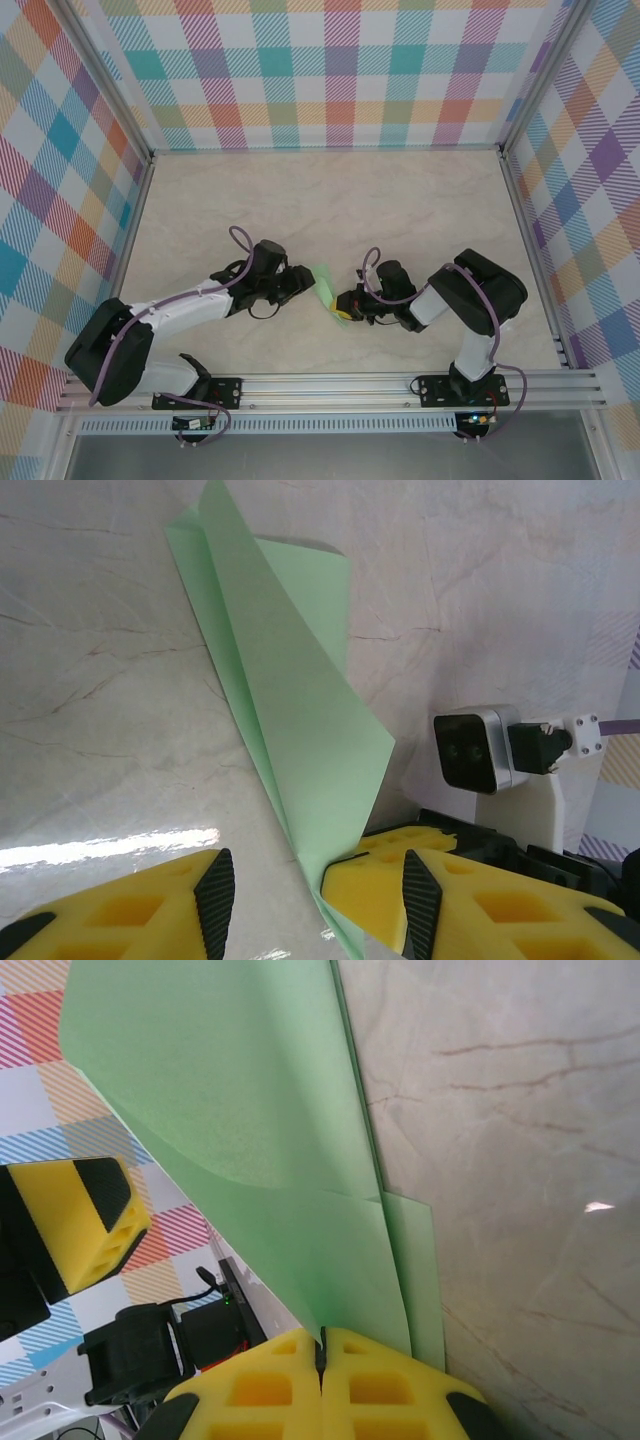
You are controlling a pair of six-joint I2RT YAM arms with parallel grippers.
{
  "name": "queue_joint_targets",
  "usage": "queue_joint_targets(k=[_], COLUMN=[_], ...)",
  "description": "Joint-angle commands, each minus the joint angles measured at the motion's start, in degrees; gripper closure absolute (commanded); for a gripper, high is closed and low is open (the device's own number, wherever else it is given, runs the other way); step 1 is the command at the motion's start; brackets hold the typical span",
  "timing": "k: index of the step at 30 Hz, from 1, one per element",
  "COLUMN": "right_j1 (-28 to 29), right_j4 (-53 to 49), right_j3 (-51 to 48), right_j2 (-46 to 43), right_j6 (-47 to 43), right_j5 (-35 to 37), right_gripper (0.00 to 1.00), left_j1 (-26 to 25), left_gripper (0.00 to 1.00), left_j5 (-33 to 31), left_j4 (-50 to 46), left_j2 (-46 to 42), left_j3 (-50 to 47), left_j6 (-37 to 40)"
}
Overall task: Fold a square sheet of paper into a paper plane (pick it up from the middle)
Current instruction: Fold the wing for the fifth time at the center of the table.
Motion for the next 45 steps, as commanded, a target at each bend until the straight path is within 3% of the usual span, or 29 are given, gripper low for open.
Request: queue_joint_targets(k=[1,8,23,26,32,45], right_j1=[-0.2,-0.2,-0.2,-0.2,-0.2,-0.2], right_j4=[0.5,-8.3,-7.5,-8.2,-7.8,-8.4], right_j3=[-1.4,-2.5,-3.2,-3.4,-3.6,-3.6], right_j2=[0.8,-2.6,-0.9,-0.5,1.0,0.6], right_j6=[2.1,2.2,6.8,7.1,7.6,7.7], right_j5=[1.0,6.1,6.9,7.2,7.4,7.7], right_gripper=[1.00,1.00,1.00,1.00,1.00,1.00], left_j1=[-1.2,-3.2,-4.7,-4.8,-4.8,-4.8], left_gripper=[0.50,0.51,0.53,0.56,0.75,0.78], left_j5=[0.8,1.2,2.3,3.0,4.4,4.4], left_j4=[2.3,5.1,8.8,11.0,16.1,19.0], left_j2=[1.3,4.1,9.8,10.8,12.3,17.0], left_j3=[-0.1,0.7,3.0,2.8,2.7,3.8], left_j6=[0.5,0.4,0.7,0.4,-0.8,0.0])
